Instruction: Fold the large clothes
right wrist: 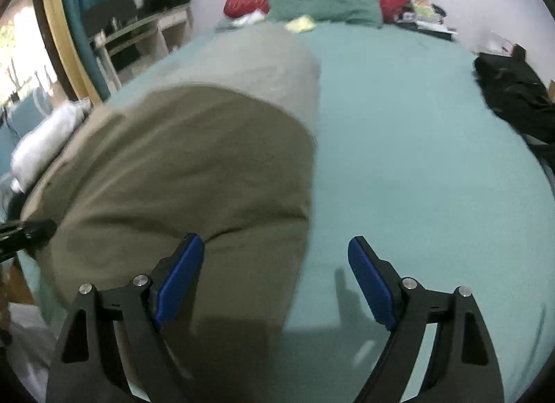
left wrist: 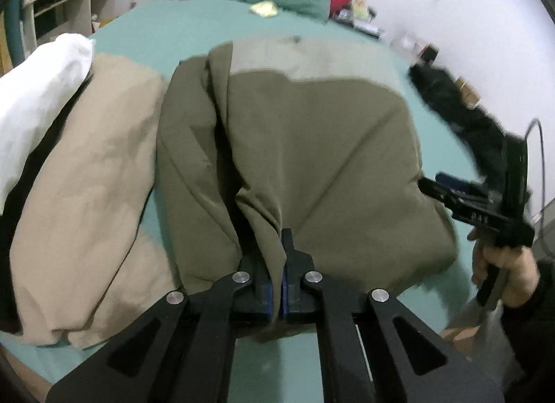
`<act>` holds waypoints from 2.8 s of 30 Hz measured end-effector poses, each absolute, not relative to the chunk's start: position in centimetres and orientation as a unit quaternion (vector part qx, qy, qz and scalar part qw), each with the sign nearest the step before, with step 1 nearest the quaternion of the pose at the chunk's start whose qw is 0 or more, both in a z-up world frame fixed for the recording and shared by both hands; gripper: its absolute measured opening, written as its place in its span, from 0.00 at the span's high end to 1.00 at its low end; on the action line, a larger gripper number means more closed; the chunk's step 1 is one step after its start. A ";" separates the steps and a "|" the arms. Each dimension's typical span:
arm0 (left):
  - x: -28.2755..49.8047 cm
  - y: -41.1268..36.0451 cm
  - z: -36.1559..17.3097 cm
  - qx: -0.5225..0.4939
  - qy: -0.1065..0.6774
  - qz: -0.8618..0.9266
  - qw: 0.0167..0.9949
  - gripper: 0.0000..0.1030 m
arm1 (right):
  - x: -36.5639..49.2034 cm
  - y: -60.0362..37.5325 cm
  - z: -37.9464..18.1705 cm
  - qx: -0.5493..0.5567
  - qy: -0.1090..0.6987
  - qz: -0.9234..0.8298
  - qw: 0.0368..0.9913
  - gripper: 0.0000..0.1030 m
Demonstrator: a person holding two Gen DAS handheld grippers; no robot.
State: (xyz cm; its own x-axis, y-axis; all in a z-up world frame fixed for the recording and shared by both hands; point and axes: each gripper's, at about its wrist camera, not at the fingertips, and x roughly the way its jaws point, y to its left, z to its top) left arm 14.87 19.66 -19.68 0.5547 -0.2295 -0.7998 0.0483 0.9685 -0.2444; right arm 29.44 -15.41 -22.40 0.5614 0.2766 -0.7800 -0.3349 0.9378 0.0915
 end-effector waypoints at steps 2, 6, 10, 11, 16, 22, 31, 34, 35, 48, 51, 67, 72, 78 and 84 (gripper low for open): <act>15.4 20.1 -20.1 -0.100 0.476 -0.073 0.870 0.90 | 30.4 -15.4 -23.8 -0.019 0.456 0.175 0.872 0.17; 16.0 20.7 -18.8 -0.125 0.457 -0.066 0.878 0.68 | 31.0 -16.4 -23.5 0.002 0.459 0.188 0.868 0.17; 17.0 20.8 -17.0 -0.148 0.414 -0.075 0.895 0.46 | 30.4 -18.5 -21.7 0.034 0.438 0.202 0.875 0.17; 17.3 20.7 -16.9 -0.147 0.415 -0.078 0.895 0.46 | 30.3 -19.6 -21.3 0.057 0.437 0.198 0.876 0.17; 17.5 19.5 -17.8 -0.135 0.426 -0.080 0.891 0.46 | 29.0 -22.4 -23.4 0.167 0.483 0.227 0.829 0.17; 16.2 17.6 -18.9 -0.120 0.451 -0.075 0.881 0.46 | 26.2 -21.2 -26.7 0.256 0.480 0.283 0.790 0.39; 13.5 13.2 -17.4 -0.119 0.456 -0.100 0.876 0.46 | 23.4 -23.5 -21.6 0.135 0.466 0.264 0.834 0.71; 11.9 11.6 -16.5 -0.121 0.446 -0.114 0.880 0.43 | 21.2 -25.7 -20.6 0.098 0.460 0.251 0.846 0.71; 11.5 11.1 -16.2 -0.122 0.442 -0.118 0.881 0.41 | 20.8 -26.1 -20.4 0.091 0.459 0.248 0.848 0.71; 11.6 8.9 -17.0 -0.143 0.454 -0.050 0.878 0.33 | 16.4 -32.1 -20.8 0.067 0.478 0.189 0.855 0.64; 11.9 9.9 -17.7 -0.156 0.453 -0.026 0.877 0.30 | 16.0 -34.2 -20.7 0.069 0.481 0.194 0.852 0.53; 15.9 13.9 -23.5 -0.311 0.447 -0.064 0.836 0.21 | 23.8 -36.2 -16.5 0.089 0.408 0.220 0.882 0.29; 16.9 14.6 -25.1 -0.403 0.424 -0.106 0.804 0.19 | 27.6 -32.5 -19.8 0.052 0.448 0.227 0.863 0.29; 18.3 12.4 -24.0 -0.407 0.420 -0.179 0.791 0.13 | 30.1 -30.4 -22.7 0.012 0.508 0.209 0.836 0.22; 20.3 8.5 -24.7 -0.289 0.504 -0.122 0.805 0.12 | 29.3 -29.9 -22.6 -0.005 0.495 0.210 0.843 0.22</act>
